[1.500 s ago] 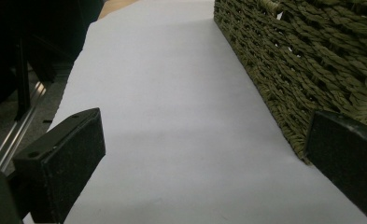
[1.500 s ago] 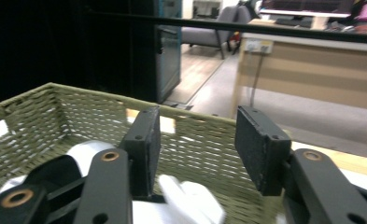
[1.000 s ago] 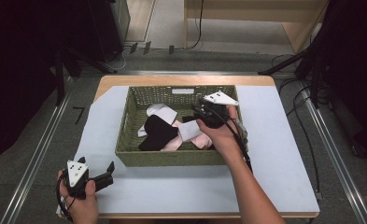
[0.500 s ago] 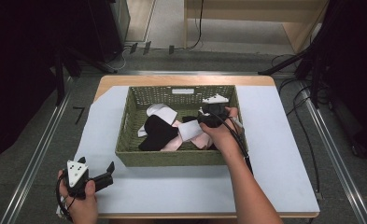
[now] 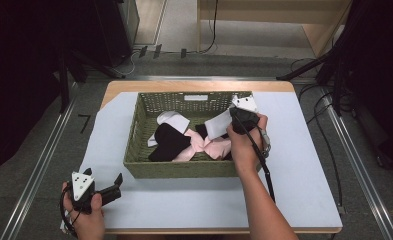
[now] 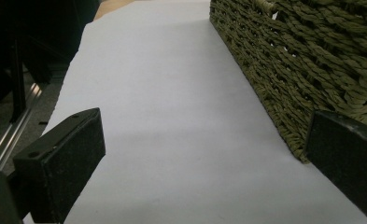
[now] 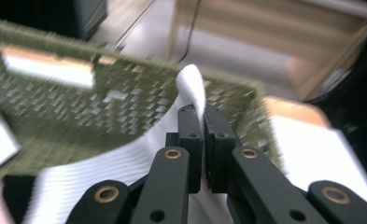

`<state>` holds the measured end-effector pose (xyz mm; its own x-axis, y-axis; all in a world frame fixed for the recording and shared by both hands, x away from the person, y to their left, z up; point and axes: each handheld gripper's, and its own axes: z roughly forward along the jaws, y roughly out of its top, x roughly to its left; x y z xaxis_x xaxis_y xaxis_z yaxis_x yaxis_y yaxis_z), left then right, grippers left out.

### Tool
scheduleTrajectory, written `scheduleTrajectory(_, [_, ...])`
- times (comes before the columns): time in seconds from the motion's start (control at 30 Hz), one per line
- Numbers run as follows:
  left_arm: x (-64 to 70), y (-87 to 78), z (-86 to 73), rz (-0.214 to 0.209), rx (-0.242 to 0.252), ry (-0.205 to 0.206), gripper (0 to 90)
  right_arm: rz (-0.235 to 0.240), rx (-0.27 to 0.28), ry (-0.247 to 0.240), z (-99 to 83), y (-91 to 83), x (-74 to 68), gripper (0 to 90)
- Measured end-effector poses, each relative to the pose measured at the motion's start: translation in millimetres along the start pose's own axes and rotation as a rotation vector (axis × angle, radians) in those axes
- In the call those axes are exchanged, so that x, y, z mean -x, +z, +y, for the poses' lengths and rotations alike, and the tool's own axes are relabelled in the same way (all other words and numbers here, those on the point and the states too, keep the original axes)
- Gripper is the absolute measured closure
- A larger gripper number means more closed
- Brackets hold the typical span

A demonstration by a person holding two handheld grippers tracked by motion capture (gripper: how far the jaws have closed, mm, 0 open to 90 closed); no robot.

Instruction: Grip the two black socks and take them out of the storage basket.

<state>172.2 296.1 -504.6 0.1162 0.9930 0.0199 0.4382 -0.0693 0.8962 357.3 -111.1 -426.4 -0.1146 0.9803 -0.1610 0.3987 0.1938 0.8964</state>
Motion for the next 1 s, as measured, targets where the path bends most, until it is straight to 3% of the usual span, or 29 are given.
scheduleTrajectory(0.03, [0.2,0.0,0.0,0.002,-0.001,0.001,0.0,0.031,-0.008,-0.009,-1.9,2.5,-1.6,86.0])
scheduleTrajectory(0.07, [0.1,0.0,0.1,0.000,-0.003,0.004,0.0,0.031,-0.008,-0.009,-1.9,2.5,-1.6,86.0])
scheduleTrajectory(0.17, [0.7,0.1,0.0,0.002,-0.003,0.008,0.0,0.159,-0.108,-0.013,-7.2,13.2,-7.7,68.9])
scheduleTrajectory(0.2, [1.0,0.3,0.1,0.003,-0.002,0.008,0.0,0.180,-0.100,-0.012,-6.6,13.5,-9.2,64.4])
scheduleTrajectory(0.27, [1.0,0.6,0.2,0.003,-0.005,0.010,0.0,0.213,-0.015,0.010,-3.0,10.2,-11.2,57.0])
scheduleTrajectory(0.3, [1.1,0.8,0.2,0.004,-0.006,0.010,0.0,0.241,0.000,0.029,-1.9,9.8,-13.0,55.7])
scheduleTrajectory(0.33, [1.1,0.7,0.4,0.003,-0.010,0.012,0.0,0.326,-0.048,0.024,-2.2,13.9,-18.9,54.7])
scheduleTrajectory(0.37, [1.2,1.0,0.5,0.002,-0.012,0.015,0.0,0.326,-0.048,0.024,-2.2,13.9,-18.9,54.7])
scheduleTrajectory(0.43, [1.5,1.1,0.4,0.004,-0.011,0.018,0.0,0.392,-0.122,-0.025,-2.7,18.9,-28.8,56.7])
scheduleTrajectory(0.57, [1.5,1.1,0.4,0.003,-0.011,0.019,0.0,0.477,-0.217,-0.081,-4.0,30.8,-47.1,54.4])
scheduleTrajectory(0.63, [1.5,1.1,0.4,0.003,-0.011,0.019,0.0,0.489,-0.231,-0.086,-4.5,32.8,-49.5,53.7])
scheduleTrajectory(0.73, [2.0,1.2,0.6,0.003,-0.015,0.024,0.0,0.526,-0.312,-0.134,-8.5,39.8,-57.4,54.3])
scheduleTrajectory(0.83, [2.2,1.4,0.5,0.003,-0.014,0.025,0.0,0.523,-0.390,-0.200,-16.0,46.5,-61.8,52.7])
scheduleTrajectory(0.93, [1.7,1.2,0.4,0.001,-0.013,0.023,0.0,0.531,-0.414,-0.232,-19.0,48.6,-65.4,53.0])
scheduleTrajectory(0.97, [1.7,1.1,0.4,0.001,-0.012,0.021,0.0,0.531,-0.429,-0.250,-20.5,49.9,-66.5,57.2])
scheduleTrajectory(1.0, [1.6,1.1,0.3,0.000,-0.013,0.021,0.0,0.512,-0.468,-0.323,-24.6,52.5,-67.8,69.5])
